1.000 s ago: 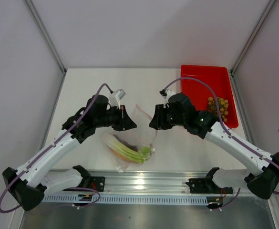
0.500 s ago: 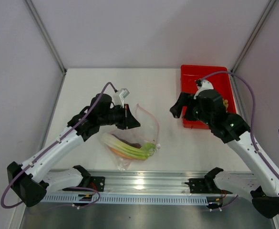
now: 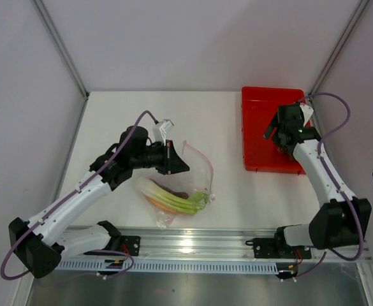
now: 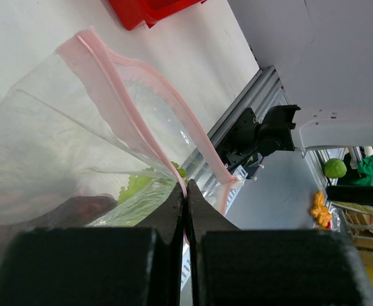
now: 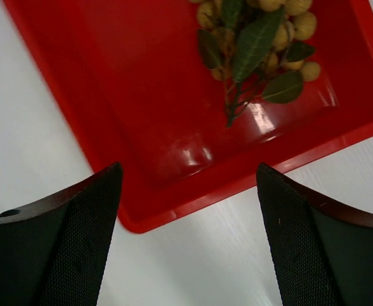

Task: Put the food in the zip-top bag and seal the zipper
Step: Pick up the fake fruit from the bin.

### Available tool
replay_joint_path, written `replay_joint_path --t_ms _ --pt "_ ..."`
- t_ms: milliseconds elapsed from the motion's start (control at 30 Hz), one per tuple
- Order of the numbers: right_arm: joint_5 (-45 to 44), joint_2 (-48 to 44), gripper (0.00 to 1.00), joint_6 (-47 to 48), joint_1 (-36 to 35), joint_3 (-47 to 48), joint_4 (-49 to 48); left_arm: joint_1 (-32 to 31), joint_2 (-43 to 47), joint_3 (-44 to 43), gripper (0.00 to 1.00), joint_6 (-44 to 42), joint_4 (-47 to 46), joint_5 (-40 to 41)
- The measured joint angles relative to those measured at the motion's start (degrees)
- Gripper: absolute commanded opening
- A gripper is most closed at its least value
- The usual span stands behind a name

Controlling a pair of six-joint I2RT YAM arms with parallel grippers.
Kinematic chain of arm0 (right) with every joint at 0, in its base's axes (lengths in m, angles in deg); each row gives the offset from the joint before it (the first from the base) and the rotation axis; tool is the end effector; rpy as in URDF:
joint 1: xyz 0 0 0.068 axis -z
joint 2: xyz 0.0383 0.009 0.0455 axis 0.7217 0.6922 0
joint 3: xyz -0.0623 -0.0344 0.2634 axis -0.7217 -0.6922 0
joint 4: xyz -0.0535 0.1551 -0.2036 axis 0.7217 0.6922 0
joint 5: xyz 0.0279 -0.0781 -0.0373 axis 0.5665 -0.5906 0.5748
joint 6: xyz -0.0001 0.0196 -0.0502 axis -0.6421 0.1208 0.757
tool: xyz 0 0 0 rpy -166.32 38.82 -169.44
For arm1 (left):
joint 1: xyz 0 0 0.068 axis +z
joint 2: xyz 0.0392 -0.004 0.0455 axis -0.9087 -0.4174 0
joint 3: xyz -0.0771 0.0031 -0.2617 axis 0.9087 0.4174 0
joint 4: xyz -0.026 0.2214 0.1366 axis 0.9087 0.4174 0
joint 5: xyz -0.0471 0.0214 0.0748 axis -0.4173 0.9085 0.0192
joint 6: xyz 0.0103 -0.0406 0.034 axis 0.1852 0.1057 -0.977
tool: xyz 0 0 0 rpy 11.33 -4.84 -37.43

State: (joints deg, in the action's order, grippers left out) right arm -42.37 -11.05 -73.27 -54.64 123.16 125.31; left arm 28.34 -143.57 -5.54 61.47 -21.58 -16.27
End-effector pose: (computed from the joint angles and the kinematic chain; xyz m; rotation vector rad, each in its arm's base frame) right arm 0.2748 0.0284 0.3264 0.5642 2.2450 -0.0918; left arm 0.1776 -0.1550 0.3364 0.4180 2.1968 -1.2285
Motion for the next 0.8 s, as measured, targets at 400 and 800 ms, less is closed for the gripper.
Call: replay_joint_path --t_ms 400,800 --pt "-13.22 17.22 0.81 2.69 1.44 1.62 -1.97 0.00 0.98 1.14 0.01 0.13 -2.03 -2.84" --pt "-14.51 25.59 0.59 5.66 5.14 5.38 -5.25 0.00 0.85 1.55 0.01 0.59 -3.45 -4.81"
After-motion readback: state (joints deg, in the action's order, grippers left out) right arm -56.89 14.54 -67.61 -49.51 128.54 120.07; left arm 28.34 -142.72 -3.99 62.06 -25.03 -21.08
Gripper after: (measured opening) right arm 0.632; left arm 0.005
